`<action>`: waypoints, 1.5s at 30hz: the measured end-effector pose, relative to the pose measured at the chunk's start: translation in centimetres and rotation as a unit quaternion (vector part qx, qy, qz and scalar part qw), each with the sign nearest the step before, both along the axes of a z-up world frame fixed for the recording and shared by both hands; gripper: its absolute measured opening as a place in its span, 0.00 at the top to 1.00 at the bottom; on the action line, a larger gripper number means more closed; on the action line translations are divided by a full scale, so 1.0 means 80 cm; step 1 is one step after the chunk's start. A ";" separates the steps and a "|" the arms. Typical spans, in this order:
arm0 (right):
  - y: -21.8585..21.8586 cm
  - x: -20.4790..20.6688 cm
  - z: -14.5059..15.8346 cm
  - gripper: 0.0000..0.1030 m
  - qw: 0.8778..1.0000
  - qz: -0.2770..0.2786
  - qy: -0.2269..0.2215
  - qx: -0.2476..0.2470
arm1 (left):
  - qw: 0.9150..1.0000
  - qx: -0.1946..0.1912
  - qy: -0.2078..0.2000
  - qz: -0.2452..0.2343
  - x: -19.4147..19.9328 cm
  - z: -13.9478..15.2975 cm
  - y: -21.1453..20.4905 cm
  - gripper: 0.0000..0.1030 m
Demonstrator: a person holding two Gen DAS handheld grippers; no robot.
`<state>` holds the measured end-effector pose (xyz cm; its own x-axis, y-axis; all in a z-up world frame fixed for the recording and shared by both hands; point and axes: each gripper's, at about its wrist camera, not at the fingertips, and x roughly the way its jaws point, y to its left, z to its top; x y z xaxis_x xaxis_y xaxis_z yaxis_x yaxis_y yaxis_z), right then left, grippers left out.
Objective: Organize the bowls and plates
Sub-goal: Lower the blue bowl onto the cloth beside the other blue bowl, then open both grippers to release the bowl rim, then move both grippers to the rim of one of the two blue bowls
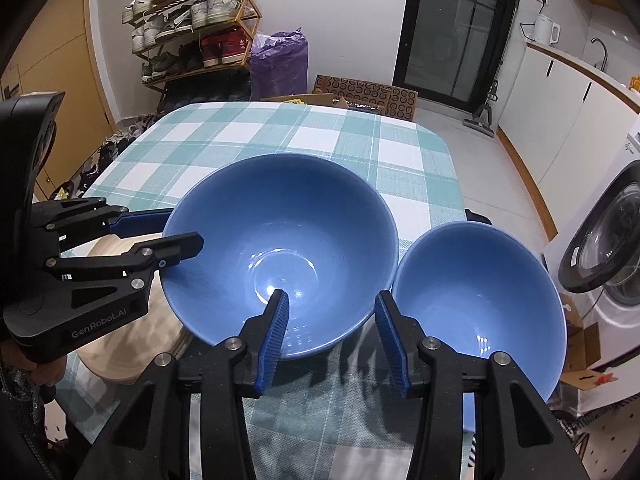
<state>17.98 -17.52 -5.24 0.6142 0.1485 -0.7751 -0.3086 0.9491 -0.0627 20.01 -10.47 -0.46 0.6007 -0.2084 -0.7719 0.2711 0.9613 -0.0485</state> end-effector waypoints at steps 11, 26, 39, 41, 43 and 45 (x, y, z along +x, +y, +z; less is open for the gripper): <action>-0.021 -0.011 0.026 0.19 0.999 -0.028 -0.036 0.027 | 1.000 -0.005 -0.017 -0.005 -0.011 0.021 -0.009 0.39; -0.071 -0.051 0.064 0.01 0.995 -0.050 -0.082 0.036 | 0.998 -0.017 -0.051 -0.032 -0.033 0.042 -0.042 0.00; -0.147 -0.087 0.071 0.01 0.991 -0.089 -0.089 0.045 | 0.997 -0.043 -0.049 -0.031 -0.057 0.042 -0.079 0.00; -0.156 -0.092 0.070 0.01 0.991 -0.092 -0.088 0.043 | 0.997 -0.048 -0.050 -0.028 -0.061 0.043 -0.084 0.00; -0.162 -0.095 0.068 0.01 0.991 -0.091 -0.087 0.040 | 0.997 -0.050 -0.053 -0.027 -0.062 0.043 -0.089 0.00; -0.170 -0.097 0.067 0.01 0.991 -0.091 -0.087 0.037 | 0.997 -0.048 -0.059 -0.025 -0.065 0.043 -0.095 0.00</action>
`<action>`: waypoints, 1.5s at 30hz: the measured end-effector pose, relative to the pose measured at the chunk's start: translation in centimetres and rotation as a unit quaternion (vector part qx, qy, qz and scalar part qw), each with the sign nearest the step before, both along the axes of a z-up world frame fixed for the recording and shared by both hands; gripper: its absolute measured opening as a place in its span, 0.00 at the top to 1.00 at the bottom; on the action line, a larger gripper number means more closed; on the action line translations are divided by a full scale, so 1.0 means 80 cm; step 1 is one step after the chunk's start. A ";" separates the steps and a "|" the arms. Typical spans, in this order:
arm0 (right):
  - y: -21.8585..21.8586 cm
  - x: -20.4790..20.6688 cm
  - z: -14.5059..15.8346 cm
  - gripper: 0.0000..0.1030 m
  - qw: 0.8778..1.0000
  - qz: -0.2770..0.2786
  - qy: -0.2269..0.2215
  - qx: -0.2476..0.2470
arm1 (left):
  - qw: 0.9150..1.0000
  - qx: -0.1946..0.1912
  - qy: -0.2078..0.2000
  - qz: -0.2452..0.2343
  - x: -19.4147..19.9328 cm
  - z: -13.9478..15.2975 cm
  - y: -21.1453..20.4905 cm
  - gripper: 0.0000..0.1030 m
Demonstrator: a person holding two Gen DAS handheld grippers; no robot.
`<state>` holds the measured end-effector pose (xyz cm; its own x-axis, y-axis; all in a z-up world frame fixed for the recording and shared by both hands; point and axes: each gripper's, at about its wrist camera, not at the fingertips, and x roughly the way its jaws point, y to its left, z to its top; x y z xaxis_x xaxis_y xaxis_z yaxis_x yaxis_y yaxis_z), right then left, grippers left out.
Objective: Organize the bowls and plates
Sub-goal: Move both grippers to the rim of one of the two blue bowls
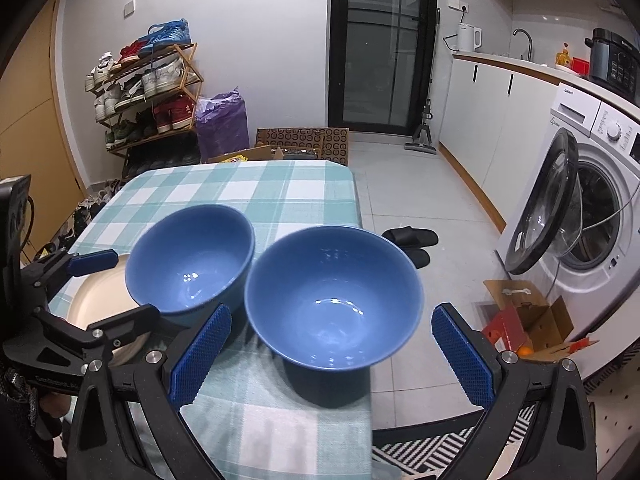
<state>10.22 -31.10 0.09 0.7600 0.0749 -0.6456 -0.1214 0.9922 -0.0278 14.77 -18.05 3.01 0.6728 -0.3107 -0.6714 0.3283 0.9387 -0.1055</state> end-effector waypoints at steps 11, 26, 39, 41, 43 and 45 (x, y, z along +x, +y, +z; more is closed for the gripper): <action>-0.039 -0.003 0.000 0.01 1.000 -0.016 -0.004 0.012 | 1.000 -0.008 -0.005 -0.022 -0.010 -0.010 -0.034 0.00; -0.081 0.009 -0.022 0.01 0.998 -0.043 0.016 0.031 | 0.999 -0.024 0.020 -0.018 -0.002 -0.025 -0.070 0.00; -0.104 0.032 -0.051 0.01 0.996 -0.063 0.034 0.061 | 0.998 -0.034 0.030 -0.040 0.002 -0.027 -0.091 0.07; -0.106 0.035 -0.054 0.01 0.995 -0.064 0.035 0.062 | 0.998 -0.031 0.029 -0.046 0.000 -0.025 -0.096 0.07; -0.109 0.037 -0.056 0.01 0.995 -0.065 0.035 0.065 | 0.998 -0.033 0.031 -0.045 0.000 -0.026 -0.099 0.11; -0.111 0.039 -0.059 0.01 0.995 -0.066 0.037 0.067 | 0.998 -0.031 0.039 -0.045 0.001 -0.030 -0.103 0.17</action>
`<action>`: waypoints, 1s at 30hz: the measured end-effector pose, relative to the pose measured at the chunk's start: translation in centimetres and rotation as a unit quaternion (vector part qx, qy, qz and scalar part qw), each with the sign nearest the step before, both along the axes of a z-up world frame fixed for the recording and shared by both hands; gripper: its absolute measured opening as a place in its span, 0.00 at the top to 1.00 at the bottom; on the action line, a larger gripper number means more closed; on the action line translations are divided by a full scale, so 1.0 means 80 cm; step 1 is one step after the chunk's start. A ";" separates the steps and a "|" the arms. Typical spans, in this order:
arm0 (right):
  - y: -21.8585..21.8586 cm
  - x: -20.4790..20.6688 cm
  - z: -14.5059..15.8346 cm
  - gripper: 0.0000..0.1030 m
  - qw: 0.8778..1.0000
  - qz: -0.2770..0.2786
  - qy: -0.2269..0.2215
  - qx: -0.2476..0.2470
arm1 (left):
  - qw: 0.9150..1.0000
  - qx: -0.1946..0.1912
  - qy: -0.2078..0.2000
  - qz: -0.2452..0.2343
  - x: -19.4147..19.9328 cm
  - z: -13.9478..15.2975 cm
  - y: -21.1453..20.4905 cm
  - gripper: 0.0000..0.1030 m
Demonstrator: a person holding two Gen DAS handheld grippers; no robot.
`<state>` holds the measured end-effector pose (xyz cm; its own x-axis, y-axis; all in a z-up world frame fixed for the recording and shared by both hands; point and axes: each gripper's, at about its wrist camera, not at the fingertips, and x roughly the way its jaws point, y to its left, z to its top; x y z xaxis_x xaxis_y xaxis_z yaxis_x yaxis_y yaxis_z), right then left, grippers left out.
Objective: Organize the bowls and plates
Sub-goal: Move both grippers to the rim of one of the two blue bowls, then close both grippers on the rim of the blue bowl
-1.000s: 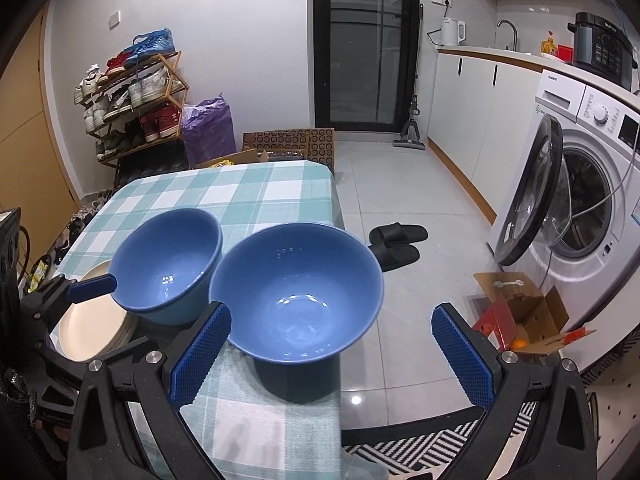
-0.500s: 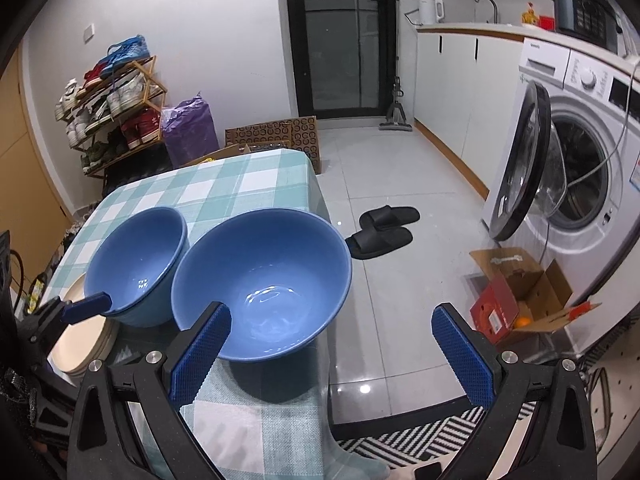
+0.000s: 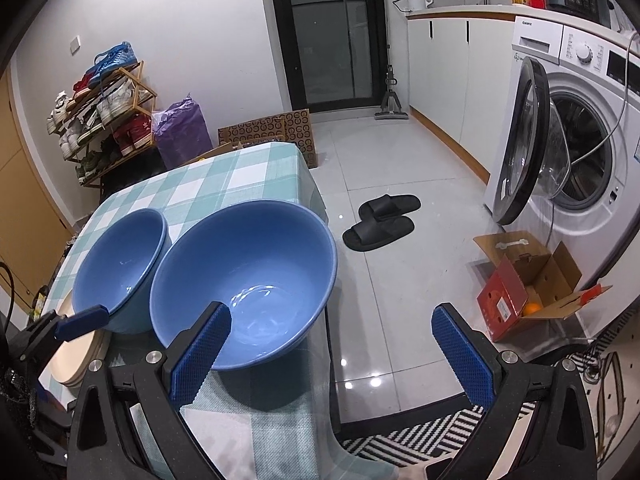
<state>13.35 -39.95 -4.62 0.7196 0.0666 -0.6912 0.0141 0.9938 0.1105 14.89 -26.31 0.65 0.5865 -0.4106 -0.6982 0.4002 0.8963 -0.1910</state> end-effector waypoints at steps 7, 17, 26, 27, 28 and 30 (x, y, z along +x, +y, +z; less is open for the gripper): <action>-0.004 0.011 -0.012 0.01 1.000 -0.004 0.014 0.017 | 1.000 -0.010 0.021 0.021 0.009 -0.011 -0.004 0.17; 0.000 0.032 -0.028 0.04 0.999 -0.008 0.024 0.028 | 0.998 -0.021 0.035 0.039 0.028 -0.018 -0.004 0.19; 0.003 0.058 -0.043 0.23 0.999 -0.005 0.041 0.031 | 0.998 -0.017 0.046 0.035 0.041 -0.024 -0.011 0.35; 0.003 0.060 -0.044 0.26 0.999 -0.004 0.042 0.032 | 0.998 -0.016 0.047 0.033 0.041 -0.024 -0.013 0.36; 0.003 0.062 -0.045 0.27 0.999 -0.003 0.043 0.034 | 0.998 -0.017 0.048 0.031 0.041 -0.024 -0.013 0.36; 0.004 0.065 -0.047 0.30 0.998 0.000 0.044 0.035 | 0.998 -0.018 0.049 0.029 0.041 -0.026 -0.014 0.36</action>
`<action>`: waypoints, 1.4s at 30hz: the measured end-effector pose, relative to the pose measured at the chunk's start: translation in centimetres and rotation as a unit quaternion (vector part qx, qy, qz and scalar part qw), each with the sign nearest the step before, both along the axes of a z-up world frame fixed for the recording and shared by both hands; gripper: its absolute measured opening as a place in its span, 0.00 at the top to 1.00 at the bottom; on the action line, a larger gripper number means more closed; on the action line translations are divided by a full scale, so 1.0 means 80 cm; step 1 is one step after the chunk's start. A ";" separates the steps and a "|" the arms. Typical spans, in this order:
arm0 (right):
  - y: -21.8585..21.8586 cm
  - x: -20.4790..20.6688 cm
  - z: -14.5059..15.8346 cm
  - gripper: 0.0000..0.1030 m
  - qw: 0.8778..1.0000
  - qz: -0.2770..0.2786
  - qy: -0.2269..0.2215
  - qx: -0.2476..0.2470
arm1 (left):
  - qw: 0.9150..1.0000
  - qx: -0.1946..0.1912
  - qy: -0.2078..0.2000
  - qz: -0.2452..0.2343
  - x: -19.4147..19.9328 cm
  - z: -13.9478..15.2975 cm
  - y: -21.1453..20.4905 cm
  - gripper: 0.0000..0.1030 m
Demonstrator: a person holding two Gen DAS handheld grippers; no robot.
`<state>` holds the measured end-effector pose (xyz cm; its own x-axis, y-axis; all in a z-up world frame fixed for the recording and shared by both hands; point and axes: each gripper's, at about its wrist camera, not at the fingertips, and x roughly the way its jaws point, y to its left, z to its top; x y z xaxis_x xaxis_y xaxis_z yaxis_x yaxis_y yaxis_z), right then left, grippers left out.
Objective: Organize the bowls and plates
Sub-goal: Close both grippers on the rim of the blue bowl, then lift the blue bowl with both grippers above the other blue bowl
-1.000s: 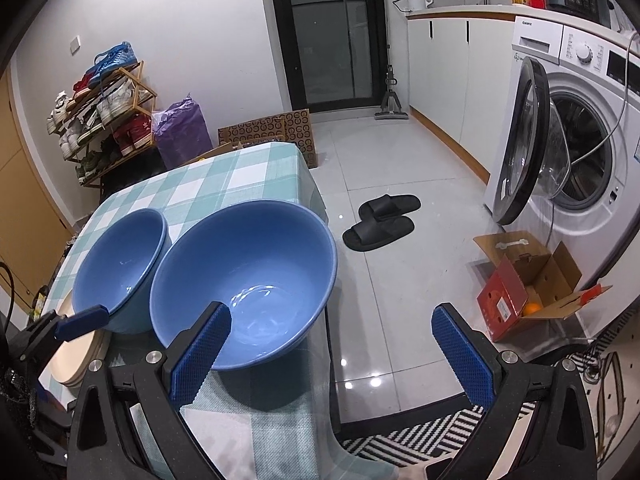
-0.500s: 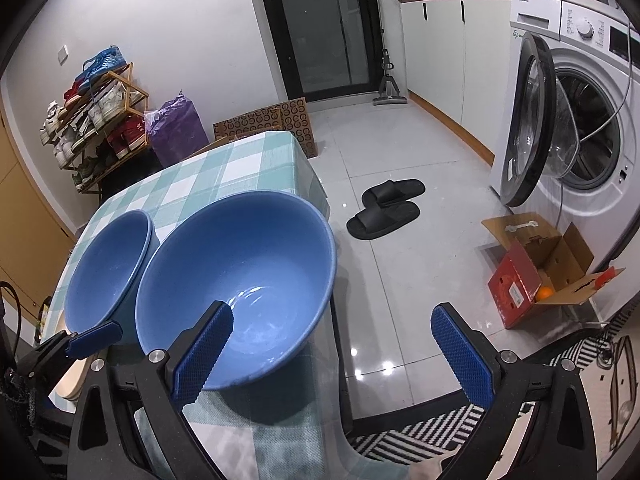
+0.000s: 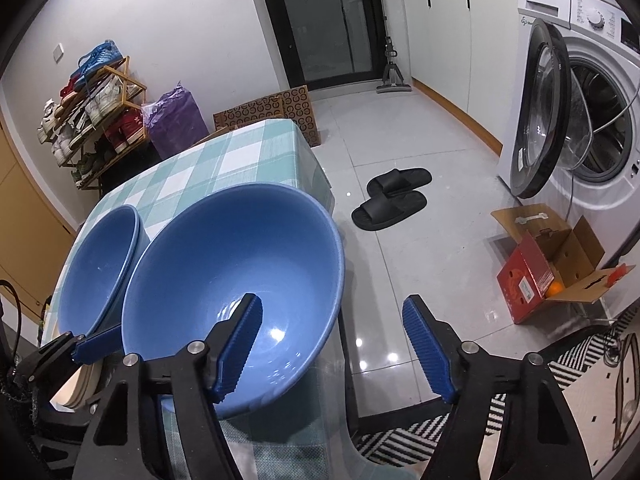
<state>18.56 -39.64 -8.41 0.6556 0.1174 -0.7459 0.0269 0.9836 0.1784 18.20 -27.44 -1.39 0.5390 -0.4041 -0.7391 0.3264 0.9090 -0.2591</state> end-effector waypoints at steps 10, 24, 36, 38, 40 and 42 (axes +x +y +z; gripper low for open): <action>0.002 0.003 -0.002 0.49 1.000 0.003 -0.005 -0.001 | 1.000 0.009 -0.006 0.004 0.003 0.000 -0.002 0.45; 0.007 -0.002 -0.002 0.73 1.000 0.007 -0.008 -0.008 | 1.000 0.014 -0.010 0.009 0.006 -0.002 0.005 0.61; 0.006 -0.021 0.004 0.79 1.000 -0.006 -0.015 -0.020 | 1.000 0.022 -0.018 -0.005 0.002 0.000 0.000 0.62; 0.005 -0.026 0.006 0.78 1.000 -0.008 -0.018 -0.020 | 0.999 0.024 -0.022 -0.008 0.000 0.002 -0.001 0.62; 0.006 -0.030 0.008 0.78 1.000 -0.010 -0.020 -0.020 | 0.999 0.025 -0.024 -0.010 -0.001 0.003 -0.002 0.62; 0.005 -0.032 0.010 0.78 1.000 -0.011 -0.022 -0.019 | 0.999 0.027 -0.026 -0.011 -0.002 0.004 -0.002 0.62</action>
<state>15.97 -39.22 -7.61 0.6896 0.0746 -0.7203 0.0415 0.9890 0.1422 18.01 -27.58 -1.08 0.5678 -0.3770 -0.7318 0.3583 0.9135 -0.1926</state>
